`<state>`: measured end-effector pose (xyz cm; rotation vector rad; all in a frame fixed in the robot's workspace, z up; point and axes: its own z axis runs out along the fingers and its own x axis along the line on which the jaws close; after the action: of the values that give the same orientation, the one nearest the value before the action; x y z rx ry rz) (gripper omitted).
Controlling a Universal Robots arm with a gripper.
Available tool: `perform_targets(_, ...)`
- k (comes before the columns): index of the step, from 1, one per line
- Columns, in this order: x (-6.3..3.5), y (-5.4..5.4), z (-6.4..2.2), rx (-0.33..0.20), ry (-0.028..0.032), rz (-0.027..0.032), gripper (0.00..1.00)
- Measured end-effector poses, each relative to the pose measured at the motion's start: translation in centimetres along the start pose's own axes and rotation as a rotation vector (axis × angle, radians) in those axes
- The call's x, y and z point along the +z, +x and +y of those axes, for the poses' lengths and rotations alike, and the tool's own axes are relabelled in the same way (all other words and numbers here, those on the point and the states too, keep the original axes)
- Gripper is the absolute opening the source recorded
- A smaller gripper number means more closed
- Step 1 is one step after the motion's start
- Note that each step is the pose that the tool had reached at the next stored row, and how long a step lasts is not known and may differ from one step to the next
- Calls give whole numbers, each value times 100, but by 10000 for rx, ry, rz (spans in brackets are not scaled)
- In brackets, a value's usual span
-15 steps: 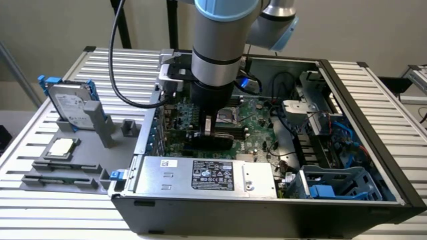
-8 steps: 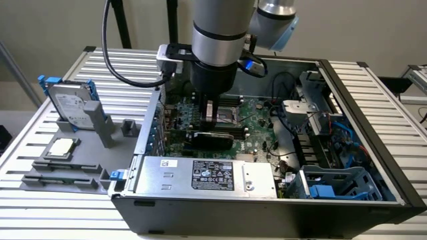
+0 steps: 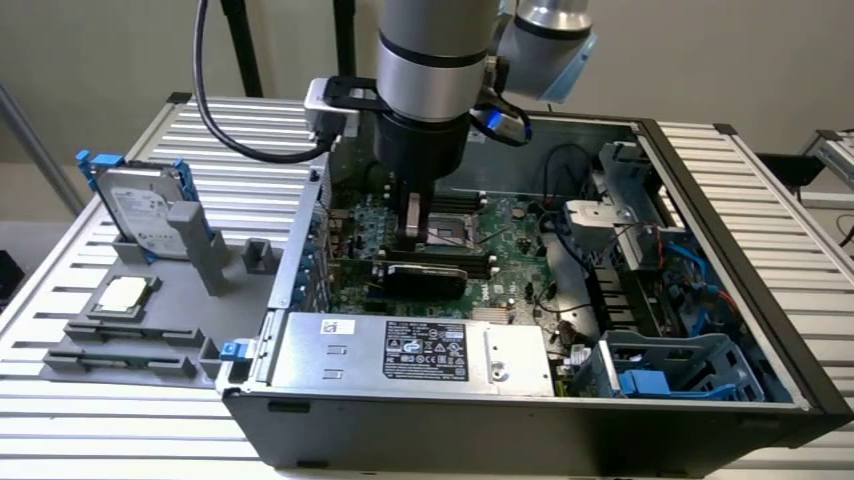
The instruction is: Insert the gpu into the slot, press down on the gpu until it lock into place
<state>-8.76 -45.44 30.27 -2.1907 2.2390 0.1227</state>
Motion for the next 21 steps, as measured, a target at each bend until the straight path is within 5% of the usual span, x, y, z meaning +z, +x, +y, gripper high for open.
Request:
perform_targets(6,15,3,110,-118,-52,5,11)
perform_targets(10,27,5,188,-126,-258,11,11)
perform_targets(16,34,7,242,-186,-730,23,11)
perform_targets(21,40,3,277,-393,-847,55,11)
